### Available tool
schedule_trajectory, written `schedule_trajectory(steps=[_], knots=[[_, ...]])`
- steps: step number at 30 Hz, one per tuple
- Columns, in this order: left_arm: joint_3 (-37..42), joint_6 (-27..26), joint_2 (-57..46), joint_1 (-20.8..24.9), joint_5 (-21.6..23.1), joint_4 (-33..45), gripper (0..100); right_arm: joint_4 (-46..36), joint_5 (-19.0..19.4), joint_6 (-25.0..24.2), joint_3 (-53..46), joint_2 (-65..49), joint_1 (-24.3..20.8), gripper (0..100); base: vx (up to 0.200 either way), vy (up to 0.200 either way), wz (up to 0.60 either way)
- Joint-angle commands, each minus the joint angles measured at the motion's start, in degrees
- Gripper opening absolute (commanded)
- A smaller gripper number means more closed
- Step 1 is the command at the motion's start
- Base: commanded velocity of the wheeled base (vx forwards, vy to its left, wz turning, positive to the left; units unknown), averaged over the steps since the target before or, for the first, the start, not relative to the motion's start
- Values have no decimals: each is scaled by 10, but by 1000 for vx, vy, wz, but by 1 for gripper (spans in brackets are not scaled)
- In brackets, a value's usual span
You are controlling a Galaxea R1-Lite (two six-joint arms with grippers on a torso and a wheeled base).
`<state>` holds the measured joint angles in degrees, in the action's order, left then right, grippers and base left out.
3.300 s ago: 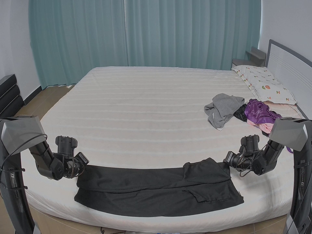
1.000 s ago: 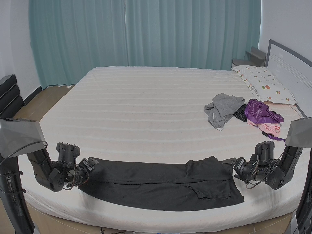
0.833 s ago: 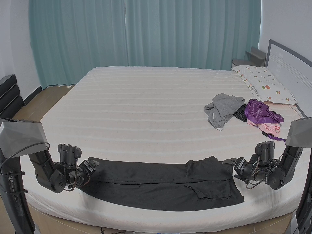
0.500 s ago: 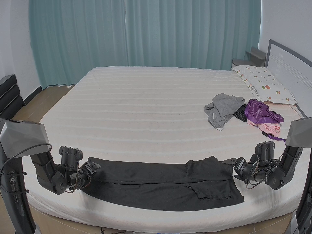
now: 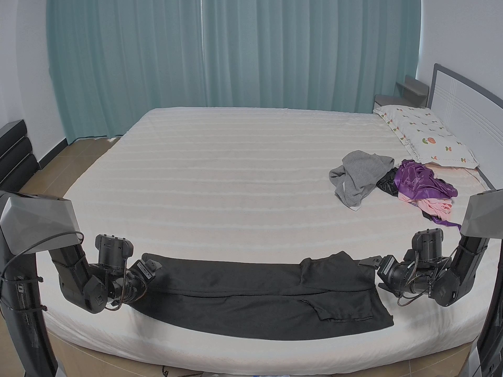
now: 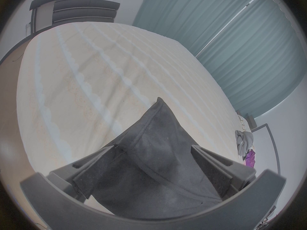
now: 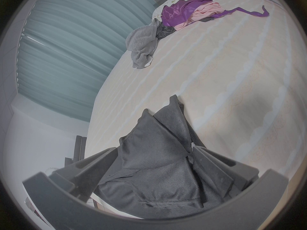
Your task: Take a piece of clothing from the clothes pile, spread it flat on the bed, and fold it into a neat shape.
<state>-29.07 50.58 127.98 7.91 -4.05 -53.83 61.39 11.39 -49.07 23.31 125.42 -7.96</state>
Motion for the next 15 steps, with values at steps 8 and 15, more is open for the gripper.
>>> schedule_trajectory(steps=[8, 15], knots=[[2, -2, 18, 0, -3, -28, 0, 0, 0, 0, 0, 1, 0, 100, 0, 0, 0], [15, 0, -17, -5, -12, -28, 0, 0, -2, 0, -4, -5, -7, 100, 0, 0, 0]])
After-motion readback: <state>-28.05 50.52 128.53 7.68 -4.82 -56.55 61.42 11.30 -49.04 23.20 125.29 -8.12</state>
